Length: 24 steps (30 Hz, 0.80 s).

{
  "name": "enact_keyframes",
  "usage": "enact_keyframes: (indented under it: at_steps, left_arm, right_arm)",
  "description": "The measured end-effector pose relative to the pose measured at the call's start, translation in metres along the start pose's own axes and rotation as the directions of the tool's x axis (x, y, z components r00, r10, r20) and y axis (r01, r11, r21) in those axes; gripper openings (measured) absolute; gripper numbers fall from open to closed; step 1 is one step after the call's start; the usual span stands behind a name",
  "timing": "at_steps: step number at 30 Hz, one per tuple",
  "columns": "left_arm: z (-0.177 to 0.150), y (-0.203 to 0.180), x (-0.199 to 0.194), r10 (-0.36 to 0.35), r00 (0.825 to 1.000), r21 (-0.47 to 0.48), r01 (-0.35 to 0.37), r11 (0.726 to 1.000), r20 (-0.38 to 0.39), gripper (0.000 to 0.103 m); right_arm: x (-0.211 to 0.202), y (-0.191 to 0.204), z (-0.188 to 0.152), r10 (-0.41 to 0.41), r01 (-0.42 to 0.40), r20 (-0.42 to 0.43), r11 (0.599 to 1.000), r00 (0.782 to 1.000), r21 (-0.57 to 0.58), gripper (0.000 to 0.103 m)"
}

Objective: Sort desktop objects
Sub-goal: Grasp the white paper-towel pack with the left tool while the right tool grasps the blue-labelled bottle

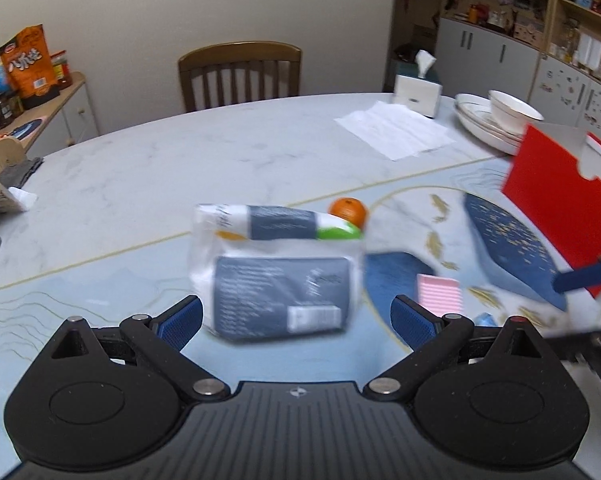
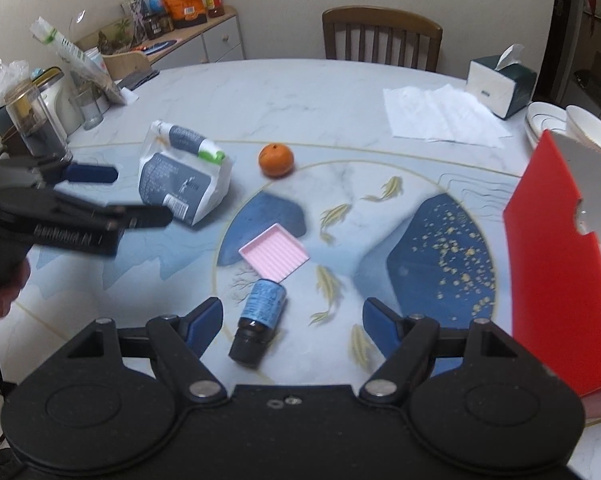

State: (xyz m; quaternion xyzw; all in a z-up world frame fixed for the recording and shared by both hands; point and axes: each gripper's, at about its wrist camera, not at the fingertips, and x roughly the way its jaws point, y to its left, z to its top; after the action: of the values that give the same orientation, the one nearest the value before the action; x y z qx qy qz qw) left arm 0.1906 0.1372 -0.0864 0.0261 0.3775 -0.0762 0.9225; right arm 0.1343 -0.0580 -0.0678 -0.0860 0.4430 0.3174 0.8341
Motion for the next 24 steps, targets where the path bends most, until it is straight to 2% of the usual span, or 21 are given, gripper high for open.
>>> enact_keyframes:
  at_steps: [5, 8, 13, 23, 24]
  left_arm:
    - [0.011, 0.020, 0.014, 0.013, 1.000, -0.023, -0.013, 1.000, 0.006, 0.101]
    - [0.019, 0.034, 0.021, -0.013, 1.000, -0.032, 0.013, 0.999, 0.004, 0.101]
    - [0.025, 0.051, 0.042, -0.047, 0.998, 0.001, 0.047, 0.999, -0.051, 0.101]
    - [0.024, 0.055, 0.063, -0.174, 0.981, -0.006, 0.174, 0.985, -0.084, 0.100]
    - [0.024, 0.053, 0.063, -0.181, 0.980, -0.004, 0.182, 0.983, -0.084, 0.098]
  right_arm:
    - [0.009, 0.007, 0.000, 0.009, -0.009, -0.025, 1.000, 1.000, -0.015, 0.076]
    - [0.013, 0.009, 0.002, 0.013, -0.014, -0.036, 1.000, 0.999, -0.019, 0.076]
    - [0.019, 0.011, 0.004, 0.018, -0.019, -0.049, 1.000, 0.999, -0.023, 0.076]
    - [0.034, 0.018, 0.006, 0.007, -0.011, -0.087, 0.999, 0.996, -0.047, 0.074]
    - [0.036, 0.018, 0.006, 0.006, -0.011, -0.092, 0.999, 0.996, -0.046, 0.074]
